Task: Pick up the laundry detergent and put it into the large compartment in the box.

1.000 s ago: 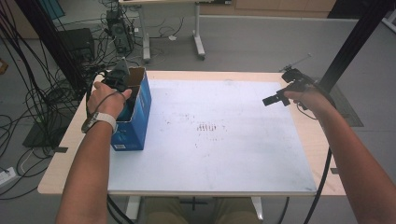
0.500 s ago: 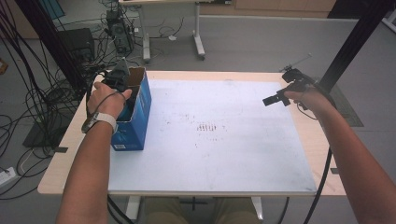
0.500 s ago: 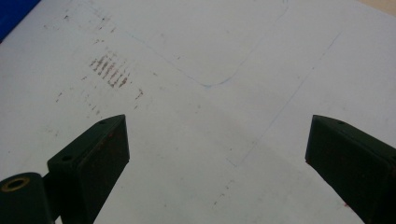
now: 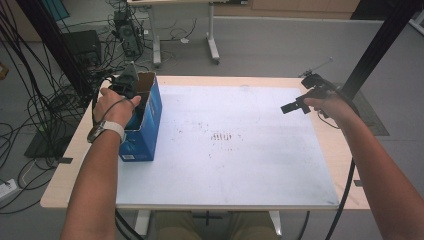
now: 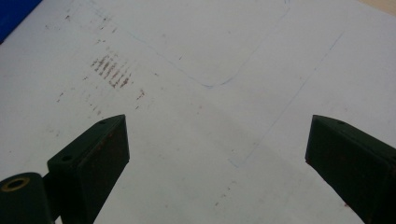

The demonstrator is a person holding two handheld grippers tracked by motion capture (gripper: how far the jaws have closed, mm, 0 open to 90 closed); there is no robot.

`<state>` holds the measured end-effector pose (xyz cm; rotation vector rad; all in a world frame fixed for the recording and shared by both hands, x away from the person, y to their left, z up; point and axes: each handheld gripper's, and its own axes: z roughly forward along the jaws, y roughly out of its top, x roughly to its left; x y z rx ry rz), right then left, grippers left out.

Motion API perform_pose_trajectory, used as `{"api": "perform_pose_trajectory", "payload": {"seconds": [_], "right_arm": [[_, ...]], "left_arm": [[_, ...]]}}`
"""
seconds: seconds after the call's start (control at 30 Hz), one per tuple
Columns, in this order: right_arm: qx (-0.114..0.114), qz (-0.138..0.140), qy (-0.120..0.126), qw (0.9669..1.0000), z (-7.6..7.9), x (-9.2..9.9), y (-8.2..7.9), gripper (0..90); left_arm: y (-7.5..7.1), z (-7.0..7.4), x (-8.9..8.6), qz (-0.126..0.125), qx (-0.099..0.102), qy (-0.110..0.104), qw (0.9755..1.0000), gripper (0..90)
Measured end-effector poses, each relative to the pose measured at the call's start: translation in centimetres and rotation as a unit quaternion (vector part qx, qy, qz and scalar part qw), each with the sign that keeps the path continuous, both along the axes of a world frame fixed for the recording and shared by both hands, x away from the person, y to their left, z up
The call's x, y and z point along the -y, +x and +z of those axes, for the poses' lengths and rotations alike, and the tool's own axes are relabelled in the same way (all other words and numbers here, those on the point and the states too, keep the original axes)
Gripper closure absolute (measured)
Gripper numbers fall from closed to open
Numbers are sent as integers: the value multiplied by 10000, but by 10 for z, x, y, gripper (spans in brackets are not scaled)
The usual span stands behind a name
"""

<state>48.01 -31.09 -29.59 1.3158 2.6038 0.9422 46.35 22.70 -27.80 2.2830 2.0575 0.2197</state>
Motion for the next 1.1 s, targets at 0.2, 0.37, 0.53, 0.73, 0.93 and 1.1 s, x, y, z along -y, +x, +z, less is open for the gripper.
{"api": "perform_pose_trajectory", "payload": {"seconds": [0.2,0.37,0.53,0.73,0.93,1.1], "right_arm": [[-9,-3,-5,10000,-1,0,0,61],[-6,-6,-1,10000,-1,0,0,61],[-12,-9,-10,10000,-1,1,-1,61],[-16,-25,-4,10000,-1,2,-1,61],[-14,-17,0,10000,-1,2,-1,62],[-14,-14,-2,10000,-1,1,-1,62]], "left_arm": [[0,0,0,-7,-6,1,10000,389],[0,0,0,-9,-5,0,10000,389],[0,0,0,-14,-7,-8,10000,388],[0,0,-1,-16,-14,-8,10000,388],[0,0,-1,-11,-12,-17,10000,389],[0,0,-1,-9,-12,-19,10000,389]]}}
